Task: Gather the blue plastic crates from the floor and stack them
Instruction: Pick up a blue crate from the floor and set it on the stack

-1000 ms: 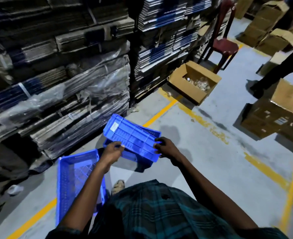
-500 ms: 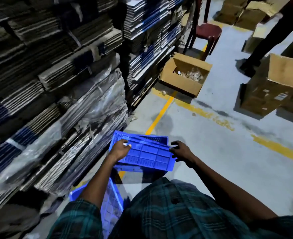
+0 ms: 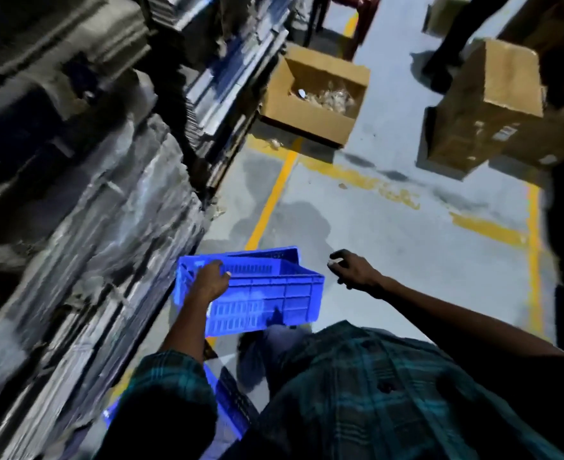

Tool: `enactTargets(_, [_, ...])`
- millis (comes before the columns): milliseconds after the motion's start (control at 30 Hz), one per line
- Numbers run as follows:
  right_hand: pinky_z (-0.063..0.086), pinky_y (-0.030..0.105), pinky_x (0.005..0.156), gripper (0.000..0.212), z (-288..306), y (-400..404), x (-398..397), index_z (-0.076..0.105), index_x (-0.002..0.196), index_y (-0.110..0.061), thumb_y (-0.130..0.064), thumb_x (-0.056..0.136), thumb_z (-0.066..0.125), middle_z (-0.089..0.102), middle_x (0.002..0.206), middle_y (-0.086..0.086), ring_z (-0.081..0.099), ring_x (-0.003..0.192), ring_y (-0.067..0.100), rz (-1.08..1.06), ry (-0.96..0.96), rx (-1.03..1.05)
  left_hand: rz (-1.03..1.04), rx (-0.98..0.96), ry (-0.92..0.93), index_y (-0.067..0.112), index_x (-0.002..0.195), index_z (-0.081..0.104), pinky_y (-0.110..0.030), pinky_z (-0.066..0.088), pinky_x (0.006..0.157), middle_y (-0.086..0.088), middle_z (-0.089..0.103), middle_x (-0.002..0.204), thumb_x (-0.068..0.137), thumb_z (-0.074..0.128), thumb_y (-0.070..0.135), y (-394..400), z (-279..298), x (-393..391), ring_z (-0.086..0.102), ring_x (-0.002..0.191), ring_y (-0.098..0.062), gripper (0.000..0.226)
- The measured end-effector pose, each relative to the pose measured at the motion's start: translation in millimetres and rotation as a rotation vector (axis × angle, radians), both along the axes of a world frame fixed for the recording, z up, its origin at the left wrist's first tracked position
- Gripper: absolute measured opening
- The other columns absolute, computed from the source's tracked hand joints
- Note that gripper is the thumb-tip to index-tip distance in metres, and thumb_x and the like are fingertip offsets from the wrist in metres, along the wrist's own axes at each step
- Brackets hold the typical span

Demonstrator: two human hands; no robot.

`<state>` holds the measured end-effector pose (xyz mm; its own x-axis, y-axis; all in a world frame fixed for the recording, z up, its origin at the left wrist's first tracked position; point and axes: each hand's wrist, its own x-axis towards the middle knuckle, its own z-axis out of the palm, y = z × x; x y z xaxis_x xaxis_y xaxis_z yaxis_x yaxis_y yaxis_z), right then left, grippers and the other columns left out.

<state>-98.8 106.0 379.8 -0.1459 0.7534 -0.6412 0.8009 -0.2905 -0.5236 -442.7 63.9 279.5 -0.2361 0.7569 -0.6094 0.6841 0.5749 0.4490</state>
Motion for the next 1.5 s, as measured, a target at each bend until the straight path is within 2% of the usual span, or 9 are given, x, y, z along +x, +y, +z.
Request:
enactTargets(367, [0.051,0.034,0.075,0.039,-59.3,8.5,-39.5,0.050,0.132,-0.012,-0.035,0.101,0.051,0.070,0.096,0.005,0.065,0.081,0.025,-0.135,-0.065,-0.036,-0.429,-0.273,0.205,0.018,0.137,0.047,-0.050,0.024,0.114,-0.016,0.053,0.141,0.092,0.057,0.038,41.5,-83.0,-26.0,0.048,0.133,-0.033,0.050])
enactTargets(467, [0.053,0.040,0.080,0.041,-99.0,-2.3,-62.8,0.050,0.133,-0.011,-0.032,0.099,0.056,0.071,0.109,0.013,0.069,0.093,0.033,-0.204,-0.058,-0.140,-0.471,-0.246,0.254,0.015,0.129,0.053,-0.038,0.021,0.112,-0.013,0.063,0.126,0.092,0.056,0.031,32.7,-101.3,-31.0,0.056,0.123,-0.029,0.040])
enactTargets(600, [0.047,0.039,0.097,0.049,-153.9,-10.6,-100.4,0.046,0.139,-0.007,-0.024,0.096,0.062,0.060,0.133,0.017,0.061,0.116,0.033,-0.214,-0.075,-0.233,-0.636,-0.246,0.386,0.023,0.092,0.058,-0.037,0.027,0.106,-0.002,0.068,0.084,0.088,0.059,0.024,32.4,-116.2,-36.3,0.067,0.093,-0.027,0.004])
enactTargets(767, [0.032,0.033,0.105,0.062,-211.8,11.4,-138.6,0.040,0.145,-0.005,-0.020,0.091,0.067,0.046,0.145,0.021,0.042,0.136,0.033,-0.169,-0.085,-0.185,-0.754,-0.213,0.442,0.019,0.098,0.059,-0.041,0.030,0.104,-0.005,0.069,0.087,0.088,0.061,0.028,36.1,-129.9,-31.4,0.067,0.086,-0.026,0.013])
enactTargets(900, [0.039,0.043,0.106,0.072,-255.1,24.5,-149.1,0.039,0.148,-0.013,-0.021,0.085,0.074,0.039,0.149,0.021,0.044,0.133,0.039,-0.047,-0.080,-0.192,-0.745,-0.091,0.338,0.007,0.075,0.063,-0.039,0.052,0.073,-0.016,0.063,0.064,0.060,0.085,0.029,21.6,-134.6,-44.3,0.065,0.063,-0.035,0.034])
enactTargets(1000, [0.040,0.050,0.106,0.068,-276.6,17.9,-135.9,0.044,0.143,-0.025,-0.033,0.082,0.074,0.041,0.149,0.012,0.042,0.133,0.042,0.113,-0.160,-0.267,-0.724,-0.074,0.320,0.008,0.074,0.064,-0.035,0.051,0.061,-0.016,0.065,0.067,0.068,0.078,0.033,12.5,-125.4,-40.6,0.066,0.066,-0.035,0.030])
enactTargets(1167, [0.038,0.051,0.103,0.062,-260.6,11.8,-98.2,0.045,0.139,-0.033,-0.033,0.084,0.073,0.042,0.150,0.006,0.033,0.136,0.041,0.063,-0.244,-0.223,-0.770,0.019,0.270,0.009,0.065,0.059,-0.031,0.048,0.049,-0.015,0.058,0.055,0.063,0.068,0.036,9.8,-85.0,-5.0,0.063,0.051,-0.035,0.029])
enactTargets(1367, [0.038,0.056,0.104,0.071,-196.5,11.9,-69.8,0.048,0.136,-0.032,-0.035,0.074,0.081,0.035,0.155,0.006,0.028,0.139,0.042,0.148,-0.267,-0.042,-0.645,0.091,0.234,0.009,0.085,0.063,-0.037,0.049,0.070,-0.019,0.068,0.078,0.076,0.071,0.045,-0.8,-5.0,3.3,0.068,0.080,-0.038,0.038])
enactTargets(1500, [0.029,0.051,0.107,0.063,-128.7,6.4,-53.9,0.060,0.124,-0.021,-0.044,0.068,0.079,0.054,0.135,0.005,0.034,0.140,0.035,0.244,-0.246,0.064,-0.653,0.228,0.156,0.011,0.070,0.062,-0.028,0.038,0.052,-0.011,0.061,0.055,0.069,0.062,0.049,-20.2,59.0,-4.8,0.065,0.055,-0.031,0.038])
